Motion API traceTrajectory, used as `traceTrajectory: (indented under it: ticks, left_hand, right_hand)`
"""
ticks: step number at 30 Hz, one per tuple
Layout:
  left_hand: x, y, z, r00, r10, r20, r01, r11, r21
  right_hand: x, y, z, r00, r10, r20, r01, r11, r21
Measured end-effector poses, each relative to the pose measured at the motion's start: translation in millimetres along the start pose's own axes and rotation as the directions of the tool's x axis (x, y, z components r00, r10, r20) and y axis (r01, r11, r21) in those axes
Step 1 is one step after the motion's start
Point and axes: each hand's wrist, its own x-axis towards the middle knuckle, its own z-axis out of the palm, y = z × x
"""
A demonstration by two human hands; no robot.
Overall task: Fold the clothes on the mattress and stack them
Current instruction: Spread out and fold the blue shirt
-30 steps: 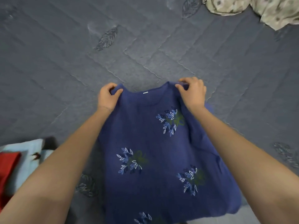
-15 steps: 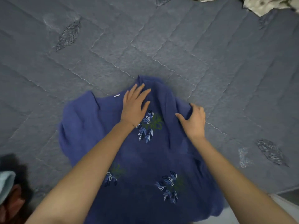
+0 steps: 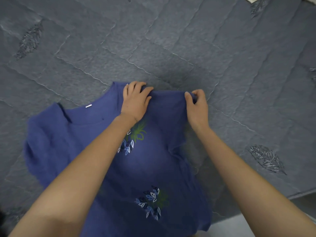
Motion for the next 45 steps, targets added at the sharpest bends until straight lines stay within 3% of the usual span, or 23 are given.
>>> traceTrajectory:
  ticks: [4, 9, 14, 18, 21, 24, 26, 28, 29, 31, 34, 36, 38, 39, 42, 45]
  left_hand:
    - [10, 13, -4, 0.998, -0.028, -0.049, 0.027, 0.999, -0.031]
    - [37, 44, -13, 0.967, -0.202, -0.156, 0.156, 0.951, -0.266]
    - [63, 62, -14, 0.956, -0.186, -0.227, 0.117, 0.951, -0.285]
    - [66, 55, -3, 0.962, -0.211, -0.174, 0.162, 0.952, -0.259]
    - [48, 49, 2, 0.983, -0.132, -0.127, 0.109, 0.979, -0.174]
    - [18, 47, 2, 0.974, -0.060, -0.218, 0.024, 0.986, -0.163]
    - [-3, 48, 2, 0.968, -0.071, -0.240, 0.005, 0.964, -0.264]
    - [-22, 56, 2, 0.973, -0.154, -0.173, 0.042, 0.851, -0.523]
    - [-30, 60, 0, 0.963, -0.249, -0.103, 0.115, 0.727, -0.677]
    - [-45, 67, -5, 0.897, -0.434, 0.085, 0.269, 0.384, -0.883]
    - [-60, 63, -12, 0.785, -0.520, 0.337, 0.388, -0.012, -0.922]
    - [-63, 52, -15, 0.749, -0.491, 0.445, 0.424, -0.159, -0.891]
    - [-66, 41, -16, 0.725, -0.495, 0.479, 0.451, -0.184, -0.873]
    - [-68, 35, -15, 0.721, -0.511, 0.468, 0.458, -0.155, -0.875]
    - [-71, 24, -12, 0.740, -0.552, 0.385, 0.450, -0.019, -0.893]
    - [-80, 15, -9, 0.740, -0.605, 0.293, 0.430, 0.091, -0.898]
  right_hand:
    - [18, -4, -22, 1.000, -0.024, -0.018, 0.025, 0.999, 0.021]
    - [38, -13, -40, 0.995, -0.077, -0.070, 0.080, 0.996, 0.042]
    - [60, -16, -48, 0.987, -0.080, -0.137, 0.091, 0.993, 0.072]
    - [71, -7, -41, 0.997, -0.038, -0.067, 0.038, 0.999, 0.000]
    - [68, 1, -37, 0.999, 0.011, -0.033, -0.012, 1.000, -0.015]
    - [58, -4, -33, 0.999, -0.043, -0.022, 0.041, 0.996, -0.081]
    - [49, -14, -28, 0.995, -0.083, 0.046, 0.088, 0.989, -0.116]
    - [38, -25, -19, 0.986, -0.082, 0.146, 0.104, 0.983, -0.148]
    - [33, -31, -14, 0.979, -0.075, 0.191, 0.106, 0.982, -0.155]
    - [21, -40, -1, 0.965, -0.063, 0.253, 0.103, 0.983, -0.150]
    - [1, -50, 23, 0.944, -0.033, 0.329, 0.073, 0.991, -0.110]
    - [-14, -55, 39, 0.890, 0.061, 0.452, -0.044, 0.998, -0.049]
    - [-27, -54, 50, 0.808, 0.146, 0.570, -0.176, 0.984, -0.002]
    - [-32, -52, 53, 0.804, 0.149, 0.576, -0.195, 0.981, 0.018]
    - [-42, -38, 51, 0.917, 0.062, 0.393, -0.091, 0.994, 0.054]
    - [-48, -20, 45, 0.971, -0.011, 0.239, 0.036, 0.994, -0.100]
